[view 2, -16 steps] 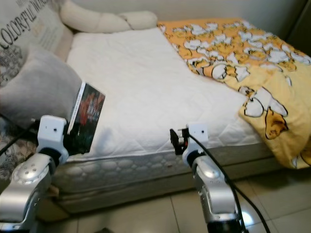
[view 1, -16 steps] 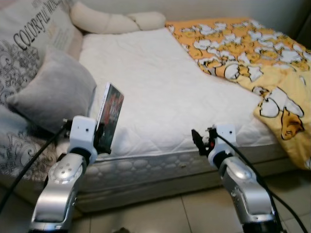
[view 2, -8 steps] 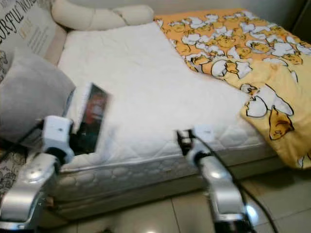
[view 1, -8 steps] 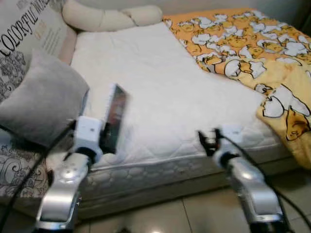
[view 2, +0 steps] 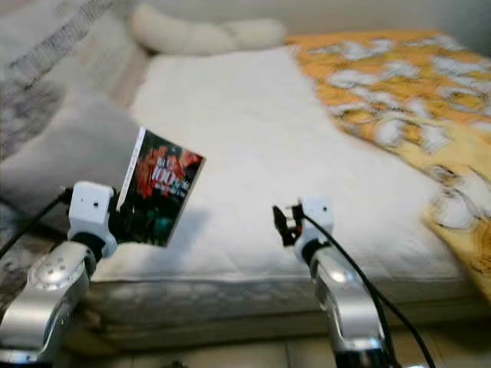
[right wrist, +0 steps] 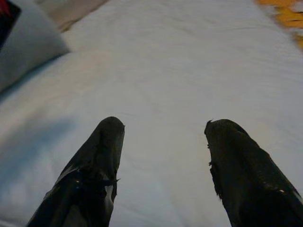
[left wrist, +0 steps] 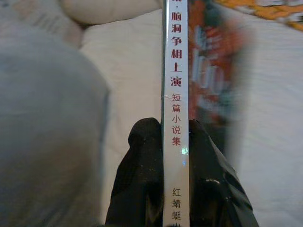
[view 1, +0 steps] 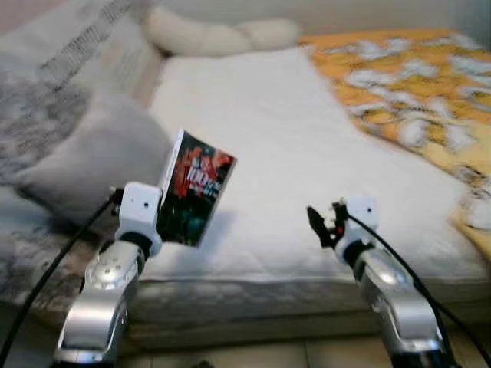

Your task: Clean up the room

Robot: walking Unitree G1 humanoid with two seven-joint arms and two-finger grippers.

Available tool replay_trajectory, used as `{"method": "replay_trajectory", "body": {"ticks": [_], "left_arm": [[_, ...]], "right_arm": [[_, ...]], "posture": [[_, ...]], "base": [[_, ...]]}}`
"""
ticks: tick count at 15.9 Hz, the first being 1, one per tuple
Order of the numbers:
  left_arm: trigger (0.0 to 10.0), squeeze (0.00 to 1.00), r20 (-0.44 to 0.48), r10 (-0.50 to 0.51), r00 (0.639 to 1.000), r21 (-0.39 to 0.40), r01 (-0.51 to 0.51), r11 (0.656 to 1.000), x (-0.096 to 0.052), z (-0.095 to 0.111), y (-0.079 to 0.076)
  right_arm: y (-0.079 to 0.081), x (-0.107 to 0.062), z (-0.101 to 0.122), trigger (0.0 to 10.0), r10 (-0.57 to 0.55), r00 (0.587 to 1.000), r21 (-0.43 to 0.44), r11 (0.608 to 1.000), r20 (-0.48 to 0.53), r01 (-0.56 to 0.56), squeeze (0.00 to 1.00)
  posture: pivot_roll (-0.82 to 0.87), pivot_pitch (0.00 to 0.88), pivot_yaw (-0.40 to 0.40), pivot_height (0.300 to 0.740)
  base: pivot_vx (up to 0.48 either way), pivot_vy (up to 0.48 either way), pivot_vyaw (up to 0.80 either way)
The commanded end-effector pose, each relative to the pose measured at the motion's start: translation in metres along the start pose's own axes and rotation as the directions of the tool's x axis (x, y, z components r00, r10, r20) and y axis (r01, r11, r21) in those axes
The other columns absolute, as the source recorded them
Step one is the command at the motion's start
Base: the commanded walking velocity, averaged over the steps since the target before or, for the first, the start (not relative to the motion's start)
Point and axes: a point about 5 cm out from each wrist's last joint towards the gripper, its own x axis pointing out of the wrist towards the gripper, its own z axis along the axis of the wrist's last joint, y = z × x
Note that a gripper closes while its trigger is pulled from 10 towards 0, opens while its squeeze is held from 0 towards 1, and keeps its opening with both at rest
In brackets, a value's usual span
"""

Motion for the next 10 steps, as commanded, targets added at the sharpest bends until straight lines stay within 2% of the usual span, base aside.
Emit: {"method": "replay_trajectory", "body": {"ticks": [1,5,9,10], "left_arm": [[10.0,0.00,0.025,0.025,0.999,0.011,-0.026,1.000,-0.0005,0.0059,0.0068],[10.0,0.00,0.023,0.023,0.999,0.011,-0.023,1.000,-0.0002,0.0058,0.0066],[10.0,0.00,0.024,0.020,1.000,0.014,-0.020,1.000,0.0010,0.0065,0.0070],[10.0,0.00,0.025,0.020,0.999,0.014,-0.021,1.000,0.0011,0.0066,0.0071]], "right_arm": [[0.0027,0.0009,0.0009,10.0,0.015,1.000,-0.011,1.000,0.001,-0.015,0.00],[0.0025,0.0012,0.0014,10.0,0.023,1.000,-0.021,1.000,-0.001,-0.023,0.00],[0.0068,0.0025,0.0023,10.0,0.062,0.998,-0.068,0.996,-0.002,-0.062,0.00],[0.0070,0.0027,0.0029,10.0,0.071,0.997,-0.080,0.994,-0.005,-0.071,0.00]], "posture": [[0.05,0.000,0.034,0.740],[0.05,0.000,0.037,0.740],[0.05,0.000,0.038,0.740],[0.05,0.000,0.038,0.740]], "base": [[0.322,0.000,0.00],[0.322,0.000,0.00],[0.322,0.000,0.00],[0.319,0.000,0.80]]}}
